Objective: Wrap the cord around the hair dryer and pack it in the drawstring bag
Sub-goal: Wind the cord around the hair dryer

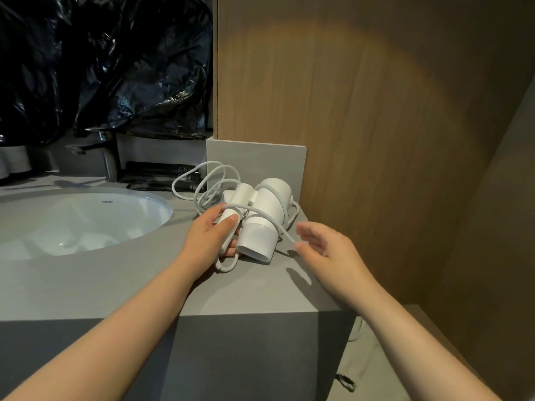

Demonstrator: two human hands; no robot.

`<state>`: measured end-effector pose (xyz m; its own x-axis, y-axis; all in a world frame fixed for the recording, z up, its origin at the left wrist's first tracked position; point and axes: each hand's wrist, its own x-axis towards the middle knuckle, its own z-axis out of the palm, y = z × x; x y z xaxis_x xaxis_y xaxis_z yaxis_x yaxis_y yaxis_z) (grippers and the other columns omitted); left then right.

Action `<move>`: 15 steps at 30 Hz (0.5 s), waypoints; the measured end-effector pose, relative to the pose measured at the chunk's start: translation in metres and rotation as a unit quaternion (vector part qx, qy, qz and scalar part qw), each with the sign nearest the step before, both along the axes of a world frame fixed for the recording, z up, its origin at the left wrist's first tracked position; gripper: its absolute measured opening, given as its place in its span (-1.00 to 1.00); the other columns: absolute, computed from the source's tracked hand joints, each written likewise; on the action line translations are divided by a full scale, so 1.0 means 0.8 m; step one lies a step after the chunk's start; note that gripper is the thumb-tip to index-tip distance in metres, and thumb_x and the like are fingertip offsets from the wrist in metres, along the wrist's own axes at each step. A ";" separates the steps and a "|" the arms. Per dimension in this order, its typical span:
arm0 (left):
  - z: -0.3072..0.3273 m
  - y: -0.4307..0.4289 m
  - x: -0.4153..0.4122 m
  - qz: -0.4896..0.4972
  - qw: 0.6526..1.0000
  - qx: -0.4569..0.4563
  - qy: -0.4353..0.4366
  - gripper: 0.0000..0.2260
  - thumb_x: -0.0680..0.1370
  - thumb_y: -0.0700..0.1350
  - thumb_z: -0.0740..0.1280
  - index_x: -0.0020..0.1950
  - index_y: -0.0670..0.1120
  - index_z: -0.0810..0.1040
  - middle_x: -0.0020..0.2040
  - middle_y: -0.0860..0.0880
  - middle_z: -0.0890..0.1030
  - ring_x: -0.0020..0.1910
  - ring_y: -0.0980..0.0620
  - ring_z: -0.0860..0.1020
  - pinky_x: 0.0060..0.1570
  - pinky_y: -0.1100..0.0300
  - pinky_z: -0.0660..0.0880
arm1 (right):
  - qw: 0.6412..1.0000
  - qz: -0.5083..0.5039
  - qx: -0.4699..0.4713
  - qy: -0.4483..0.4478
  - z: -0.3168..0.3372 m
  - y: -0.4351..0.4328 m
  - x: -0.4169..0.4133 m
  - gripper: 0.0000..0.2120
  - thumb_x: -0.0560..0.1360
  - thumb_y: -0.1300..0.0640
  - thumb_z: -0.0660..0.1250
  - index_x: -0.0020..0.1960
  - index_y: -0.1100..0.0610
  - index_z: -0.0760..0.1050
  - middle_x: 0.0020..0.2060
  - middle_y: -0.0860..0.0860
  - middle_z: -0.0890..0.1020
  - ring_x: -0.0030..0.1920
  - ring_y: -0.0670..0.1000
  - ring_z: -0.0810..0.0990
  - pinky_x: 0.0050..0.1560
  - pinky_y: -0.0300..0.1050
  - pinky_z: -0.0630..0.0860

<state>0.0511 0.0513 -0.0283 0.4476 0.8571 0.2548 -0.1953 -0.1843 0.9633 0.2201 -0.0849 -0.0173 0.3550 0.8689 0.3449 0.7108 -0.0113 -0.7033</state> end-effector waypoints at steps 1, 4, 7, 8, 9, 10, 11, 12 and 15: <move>0.000 0.000 0.000 0.000 1.000 -0.001 -0.002 -0.82 0.63 -0.21 0.23 0.15 -0.05 0.57 -0.19 -0.13 0.58 -0.42 0.06 0.56 -0.44 0.21 0.54 | 1.000 0.010 -0.015 0.003 -0.002 0.009 -0.007 -0.61 0.58 0.04 0.27 0.40 -0.03 0.38 0.24 -0.19 0.48 0.25 -0.17 0.45 0.24 -0.20 0.38; -0.001 0.002 -0.001 -0.002 1.000 0.003 -0.003 -0.81 0.63 -0.20 0.23 0.11 0.02 0.58 -0.15 -0.14 0.59 -0.33 -0.01 0.57 -0.39 0.19 0.57 | 0.999 0.000 -0.044 -0.001 -0.014 0.030 -0.007 -0.78 0.59 -0.02 0.25 0.22 -0.07 0.46 0.07 -0.21 0.54 0.05 -0.18 0.51 0.12 -0.18 0.49; -0.002 0.004 -0.001 -0.006 1.000 0.008 -0.005 -0.80 0.63 -0.20 0.23 0.11 0.04 0.58 -0.13 -0.15 0.59 -0.26 -0.08 0.54 -0.34 0.16 0.58 | 0.999 -0.007 0.000 0.054 -0.019 0.037 0.014 -0.82 0.58 -0.02 0.26 -0.12 0.00 0.57 -0.28 -0.08 0.59 -0.24 -0.09 0.53 -0.12 -0.08 0.52; -0.002 0.005 -0.001 -0.009 1.000 0.007 -0.006 -0.80 0.63 -0.20 0.23 0.13 0.04 0.58 -0.13 -0.14 0.59 -0.26 -0.09 0.53 -0.34 0.16 0.57 | 0.997 -0.008 0.015 0.078 -0.019 0.038 0.020 -0.79 0.57 -0.01 0.27 -0.16 0.01 0.60 -0.34 -0.06 0.57 -0.28 -0.07 0.51 -0.19 -0.10 0.49; -0.003 0.006 0.000 -0.014 1.000 0.007 -0.007 -0.79 0.63 -0.20 0.23 0.15 0.04 0.58 -0.13 -0.14 0.59 -0.26 -0.09 0.52 -0.35 0.16 0.56 | 0.995 -0.012 0.027 0.099 -0.018 0.040 0.025 -0.78 0.57 -0.01 0.28 -0.18 0.02 0.61 -0.37 -0.05 0.55 -0.31 -0.06 0.49 -0.24 -0.15 0.47; -0.004 0.006 0.000 -0.019 1.000 0.007 -0.009 -0.79 0.63 -0.20 0.23 0.17 0.03 0.57 -0.13 -0.14 0.58 -0.26 -0.09 0.50 -0.36 0.17 0.55 | 0.992 -0.017 0.037 0.116 -0.017 0.042 0.028 -0.78 0.56 -0.01 0.29 -0.17 0.04 0.62 -0.40 -0.06 0.54 -0.33 -0.07 0.47 -0.28 -0.20 0.44; -0.004 0.007 0.000 -0.023 1.000 0.006 -0.012 -0.78 0.63 -0.20 0.23 0.19 0.02 0.56 -0.14 -0.14 0.58 -0.27 -0.09 0.49 -0.38 0.18 0.54 | 0.990 -0.021 0.044 0.130 -0.015 0.046 0.030 -0.79 0.55 -0.02 0.30 -0.15 0.06 0.63 -0.40 -0.08 0.55 -0.35 -0.10 0.47 -0.30 -0.24 0.42; -0.004 0.007 0.000 -0.026 1.000 0.004 -0.017 -0.77 0.63 -0.21 0.23 0.21 0.01 0.56 -0.14 -0.14 0.57 -0.28 -0.08 0.49 -0.39 0.19 0.54 | 0.989 -0.018 0.043 0.144 -0.013 0.051 0.031 -0.80 0.55 -0.01 0.30 -0.11 0.07 0.64 -0.37 -0.10 0.58 -0.35 -0.12 0.50 -0.32 -0.29 0.42; -0.002 0.009 0.000 -0.024 0.999 -0.006 -0.038 -0.75 0.63 -0.23 0.23 0.24 0.02 0.55 -0.14 -0.12 0.59 -0.30 -0.04 0.54 -0.37 0.19 0.57 | 0.984 0.015 -0.004 0.177 -0.004 0.064 0.030 -0.78 0.59 0.05 0.27 0.11 0.08 0.63 -0.11 -0.19 0.66 -0.31 -0.24 0.57 -0.31 -0.42 0.45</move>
